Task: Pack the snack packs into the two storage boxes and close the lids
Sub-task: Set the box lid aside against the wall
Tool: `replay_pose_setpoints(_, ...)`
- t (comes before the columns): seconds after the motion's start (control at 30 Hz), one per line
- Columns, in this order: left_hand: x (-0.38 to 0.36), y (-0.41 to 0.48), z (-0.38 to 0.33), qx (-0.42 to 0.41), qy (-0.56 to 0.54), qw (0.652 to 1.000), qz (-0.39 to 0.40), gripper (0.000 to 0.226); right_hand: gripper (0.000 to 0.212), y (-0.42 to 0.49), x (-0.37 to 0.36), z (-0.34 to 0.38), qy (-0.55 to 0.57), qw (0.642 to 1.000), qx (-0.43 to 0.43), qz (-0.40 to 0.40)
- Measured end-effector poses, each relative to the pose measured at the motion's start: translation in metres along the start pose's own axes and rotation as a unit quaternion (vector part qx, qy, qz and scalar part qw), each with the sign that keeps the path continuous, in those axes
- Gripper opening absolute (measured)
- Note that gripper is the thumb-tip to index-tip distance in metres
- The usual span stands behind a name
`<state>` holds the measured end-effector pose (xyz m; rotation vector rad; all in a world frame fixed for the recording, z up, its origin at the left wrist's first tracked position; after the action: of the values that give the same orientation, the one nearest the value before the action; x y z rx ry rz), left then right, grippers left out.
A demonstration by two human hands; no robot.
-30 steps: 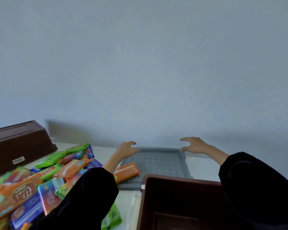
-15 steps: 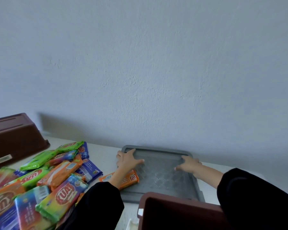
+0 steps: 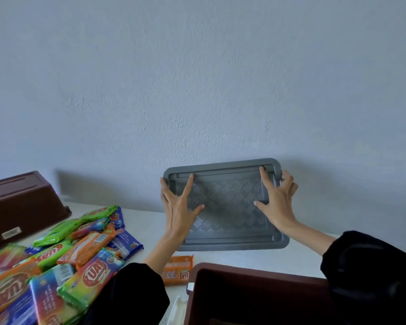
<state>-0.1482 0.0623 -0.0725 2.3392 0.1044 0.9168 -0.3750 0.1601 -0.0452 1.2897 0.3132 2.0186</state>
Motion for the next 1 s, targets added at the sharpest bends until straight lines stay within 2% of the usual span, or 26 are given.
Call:
replay_pose_setpoints(0.17,-0.022,0.009,-0.054,-0.069,-0.039,0.997,0.007,0.089,0.087,0.007,0.050,-0.036,-0.014,0.996,-0.005,-0.092)
replay_pose_setpoints(0.37,-0.073,0.013,-0.090,-0.128,-0.057,0.988,0.059,0.098,0.088,0.001,0.071,-0.088,-0.032,0.991,-0.052,-0.121)
replay_pose_setpoints(0.6,-0.105,0.018,-0.088,-0.151,-0.033,0.985,0.074,0.108,0.095,-0.001,0.054,-0.119,-0.056,0.993,-0.061,-0.088)
replay_pose_setpoints(1.0,-0.124,0.021,-0.070,-0.147,-0.034,0.985,0.088,0.109,0.093,0.008,0.030,-0.131,-0.060,0.994,-0.078,-0.054)
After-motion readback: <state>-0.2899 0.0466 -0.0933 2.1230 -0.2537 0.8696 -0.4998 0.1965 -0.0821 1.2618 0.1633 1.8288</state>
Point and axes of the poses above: each hand's wrist, its own y-axis towards the middle knuckle, its own x-axis out of the back of the hand, z = x × y, the point moved 8 cm from there along y, towards the middle knuckle, and after that the axes turned 3 degrees about -z, right-handed, at the moved point
